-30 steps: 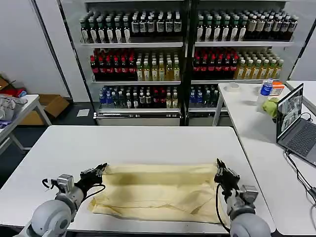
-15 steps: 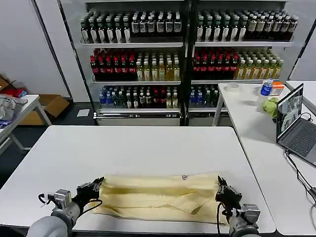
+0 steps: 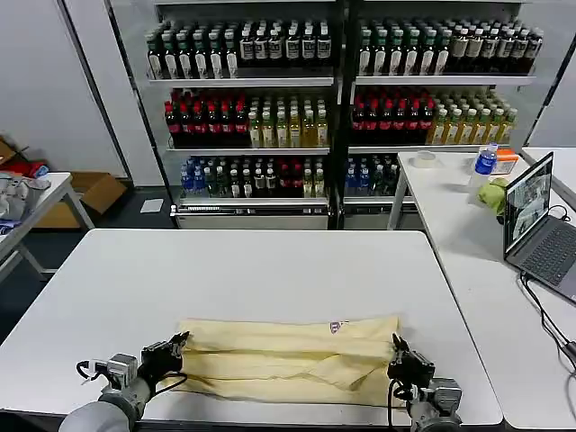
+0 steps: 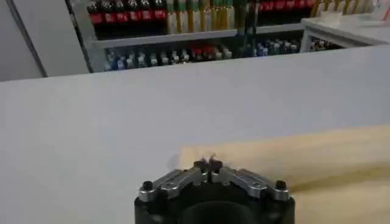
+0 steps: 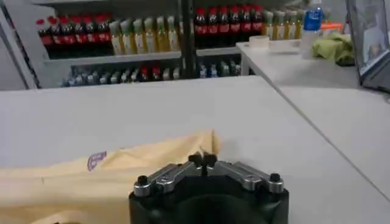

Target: Fold and organize the clothes.

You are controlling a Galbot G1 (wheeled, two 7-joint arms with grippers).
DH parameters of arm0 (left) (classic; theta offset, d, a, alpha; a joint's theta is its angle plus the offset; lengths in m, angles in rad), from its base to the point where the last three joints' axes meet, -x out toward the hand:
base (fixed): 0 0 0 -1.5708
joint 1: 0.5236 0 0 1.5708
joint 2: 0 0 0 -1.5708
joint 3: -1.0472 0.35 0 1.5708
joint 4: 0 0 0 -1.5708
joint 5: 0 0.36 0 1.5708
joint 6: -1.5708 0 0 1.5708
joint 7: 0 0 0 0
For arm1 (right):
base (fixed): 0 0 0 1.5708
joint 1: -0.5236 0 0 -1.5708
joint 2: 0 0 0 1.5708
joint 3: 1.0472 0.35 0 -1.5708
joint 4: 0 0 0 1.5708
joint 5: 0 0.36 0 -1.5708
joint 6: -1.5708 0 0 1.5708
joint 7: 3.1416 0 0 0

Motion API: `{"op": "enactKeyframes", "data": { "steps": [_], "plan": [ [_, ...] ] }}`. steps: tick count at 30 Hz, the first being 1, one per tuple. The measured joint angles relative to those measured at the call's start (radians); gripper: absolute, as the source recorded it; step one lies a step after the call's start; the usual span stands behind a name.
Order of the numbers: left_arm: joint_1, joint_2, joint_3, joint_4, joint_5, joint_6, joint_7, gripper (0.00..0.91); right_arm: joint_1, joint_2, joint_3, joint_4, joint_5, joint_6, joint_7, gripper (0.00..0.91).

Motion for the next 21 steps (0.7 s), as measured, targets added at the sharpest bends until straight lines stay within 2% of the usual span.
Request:
{"op": "enactKeyframes", "data": {
  "steps": [10,21],
  "plan": [
    [0.025,-0.033,-0.017,-0.027,0.004,-0.007,-0.028,0.907,-0.008,-0.014,0.021,0.02,-0.073,0.047,0.002,0.907],
    [0.115,-0.102,-0.112,-0.099,-0.013,-0.033,-0.107,0.907,-0.041,-0.011,0.056,0.053,-0.112,0.098,0.012,0.907]
  ]
}}
